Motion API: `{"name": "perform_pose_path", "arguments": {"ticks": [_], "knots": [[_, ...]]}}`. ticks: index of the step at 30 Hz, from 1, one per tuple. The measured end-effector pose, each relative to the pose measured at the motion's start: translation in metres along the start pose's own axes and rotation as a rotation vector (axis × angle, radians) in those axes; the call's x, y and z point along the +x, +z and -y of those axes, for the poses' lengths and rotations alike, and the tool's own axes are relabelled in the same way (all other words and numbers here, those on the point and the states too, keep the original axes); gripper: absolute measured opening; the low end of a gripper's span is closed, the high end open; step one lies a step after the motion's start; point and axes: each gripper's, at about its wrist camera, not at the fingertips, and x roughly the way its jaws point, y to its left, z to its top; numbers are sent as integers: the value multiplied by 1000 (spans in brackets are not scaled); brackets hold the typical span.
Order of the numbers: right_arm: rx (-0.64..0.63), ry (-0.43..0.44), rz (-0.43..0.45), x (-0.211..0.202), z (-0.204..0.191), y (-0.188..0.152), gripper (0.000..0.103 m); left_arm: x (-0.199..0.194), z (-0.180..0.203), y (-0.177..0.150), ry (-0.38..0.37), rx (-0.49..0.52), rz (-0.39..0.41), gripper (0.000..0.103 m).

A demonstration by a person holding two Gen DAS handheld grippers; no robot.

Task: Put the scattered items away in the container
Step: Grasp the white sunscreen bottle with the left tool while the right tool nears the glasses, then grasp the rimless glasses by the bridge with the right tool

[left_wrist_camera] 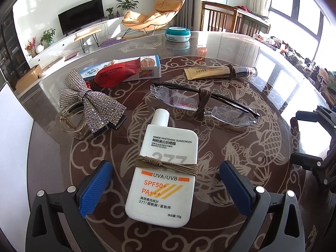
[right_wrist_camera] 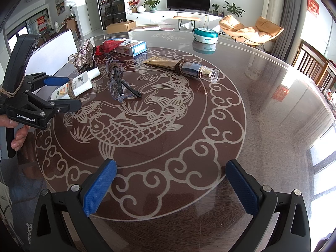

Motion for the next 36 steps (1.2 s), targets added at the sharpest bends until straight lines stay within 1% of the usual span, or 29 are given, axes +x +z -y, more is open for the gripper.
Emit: {"name": "perform_pose_path", "arguments": {"ticks": [1,2,3,5,9,11,13,15,17,19,21,24,27,30,31,32,33,34,35,36], "knots": [[0,0,0,0,0,0,103,-4,-2,0,4,-9,14,58],[0,0,0,0,0,0,103,-7,-4,1,11,-29,12,53],[0,0,0,0,0,0,103,-8,-7,0,19,-55,2,53],[0,0,0,0,0,0,103,-16,-10,-9,31,-105,7,53],[0,0,0,0,0,0,103,-42,-17,-48,149,-228,19,53],[1,0,0,0,0,0,103,-54,-21,-66,189,-279,31,53],[0,0,0,0,0,0,103,-61,-26,-78,210,-309,39,53],[1,1,0,1,0,0,103,-64,-28,-83,210,-331,45,53],[-8,9,0,5,-3,7,103,-64,-28,-84,210,-335,44,53],[-42,35,0,15,-12,20,103,-62,-24,-83,230,-320,35,53],[-104,79,1,28,-28,39,103,-62,-21,-82,242,-311,32,53],[-197,145,1,53,-55,74,103,-61,-22,-81,239,-315,32,53],[-237,175,2,74,-76,102,103,-60,-22,-82,239,-315,32,53],[-256,191,4,85,-91,118,102,-60,-22,-82,240,-314,32,54],[-254,191,11,86,-93,120,99,-60,-22,-82,240,-314,32,54],[-245,189,24,85,-94,121,86,-60,-22,-82,240,-315,32,54],[-233,185,39,82,-94,121,67,-60,-22,-82,240,-315,32,54],[-220,181,49,80,-92,120,57,-60,-22,-82,240,-315,32,54],[-208,177,54,78,-90,119,37,-60,-22,-82,240,-315,32,54],[-198,176,55,76,-87,116,29,-60,-22,-82,240,-314,32,54]]}}
